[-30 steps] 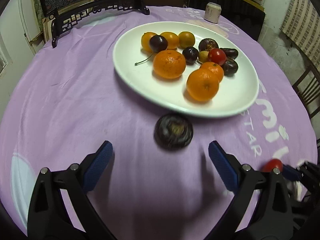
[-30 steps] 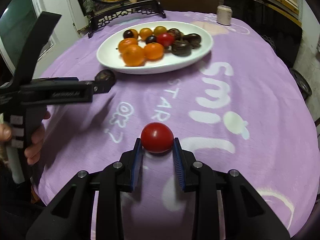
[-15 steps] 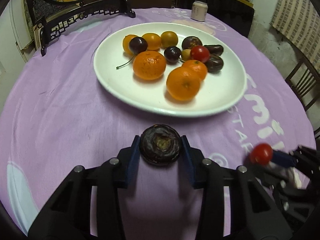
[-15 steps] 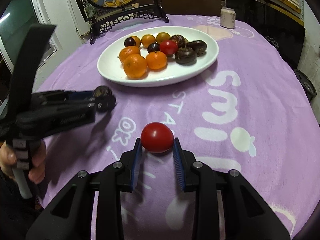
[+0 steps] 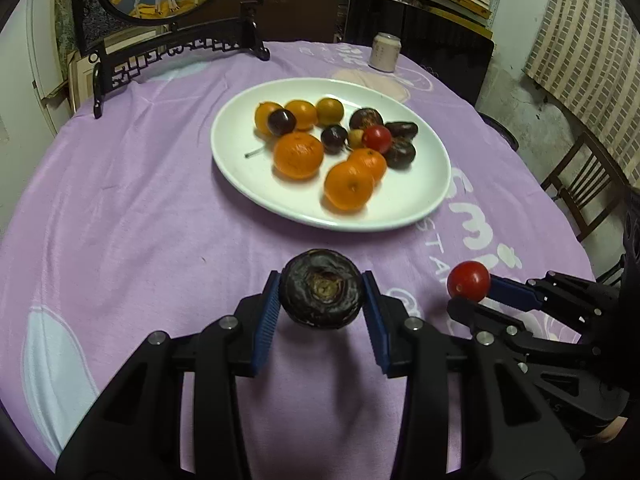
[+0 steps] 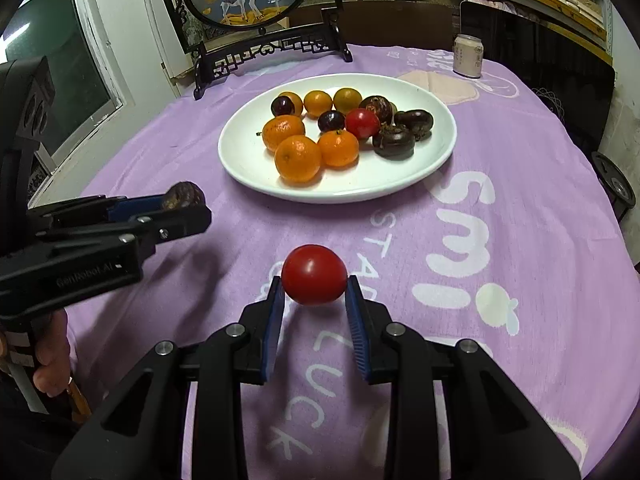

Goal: Organize fruits
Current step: 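Carry both fruits over the white plate and release them onto it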

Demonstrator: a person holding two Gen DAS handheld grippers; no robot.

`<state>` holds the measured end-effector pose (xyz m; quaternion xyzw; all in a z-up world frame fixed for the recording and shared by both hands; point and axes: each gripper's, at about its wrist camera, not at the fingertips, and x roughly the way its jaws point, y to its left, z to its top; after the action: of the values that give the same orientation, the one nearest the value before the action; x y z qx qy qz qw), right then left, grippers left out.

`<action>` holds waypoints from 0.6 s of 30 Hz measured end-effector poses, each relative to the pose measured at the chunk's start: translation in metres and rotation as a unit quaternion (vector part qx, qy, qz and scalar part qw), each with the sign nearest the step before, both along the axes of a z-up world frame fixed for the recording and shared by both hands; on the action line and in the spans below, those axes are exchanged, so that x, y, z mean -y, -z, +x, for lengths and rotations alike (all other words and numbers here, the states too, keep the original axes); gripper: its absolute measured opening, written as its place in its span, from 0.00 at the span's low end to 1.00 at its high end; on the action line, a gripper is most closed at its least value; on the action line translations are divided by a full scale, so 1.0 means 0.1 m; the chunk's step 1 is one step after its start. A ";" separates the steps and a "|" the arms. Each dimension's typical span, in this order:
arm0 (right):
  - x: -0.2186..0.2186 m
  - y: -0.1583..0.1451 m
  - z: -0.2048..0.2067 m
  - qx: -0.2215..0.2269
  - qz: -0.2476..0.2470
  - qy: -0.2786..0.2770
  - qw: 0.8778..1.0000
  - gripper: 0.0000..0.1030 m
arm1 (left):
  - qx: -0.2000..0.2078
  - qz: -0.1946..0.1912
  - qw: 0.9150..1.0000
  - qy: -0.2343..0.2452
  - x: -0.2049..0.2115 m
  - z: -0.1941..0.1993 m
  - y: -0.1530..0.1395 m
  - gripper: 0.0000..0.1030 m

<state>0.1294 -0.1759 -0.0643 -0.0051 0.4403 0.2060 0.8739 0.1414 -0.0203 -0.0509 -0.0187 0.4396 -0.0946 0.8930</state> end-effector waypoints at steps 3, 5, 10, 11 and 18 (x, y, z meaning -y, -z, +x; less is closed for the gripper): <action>0.00 -0.06 0.06 0.005 0.002 -0.002 1.000 0.30 | 0.006 0.003 1.000 0.002 -0.02 0.07 -0.10 0.39; -0.01 -0.13 0.14 0.014 0.000 -0.003 1.000 0.30 | 0.017 0.005 1.000 0.005 -0.03 0.20 -0.25 0.40; 0.00 -0.33 0.57 0.030 -0.002 -0.008 1.000 0.30 | 0.016 0.000 1.000 0.014 0.01 0.78 -0.50 0.40; 0.01 -0.36 0.67 0.031 -0.003 -0.007 0.999 0.30 | 0.009 -0.004 1.000 0.017 0.04 0.92 -0.51 0.40; 0.08 -0.23 1.34 0.012 -0.029 0.019 0.999 0.30 | -0.034 0.007 0.999 0.006 0.24 1.71 -0.30 0.40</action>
<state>0.2631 -0.1835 -0.0410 -0.0245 0.4356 0.1766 0.8823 0.3126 -0.0441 -0.0205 -0.0130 0.4704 -0.0959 0.8771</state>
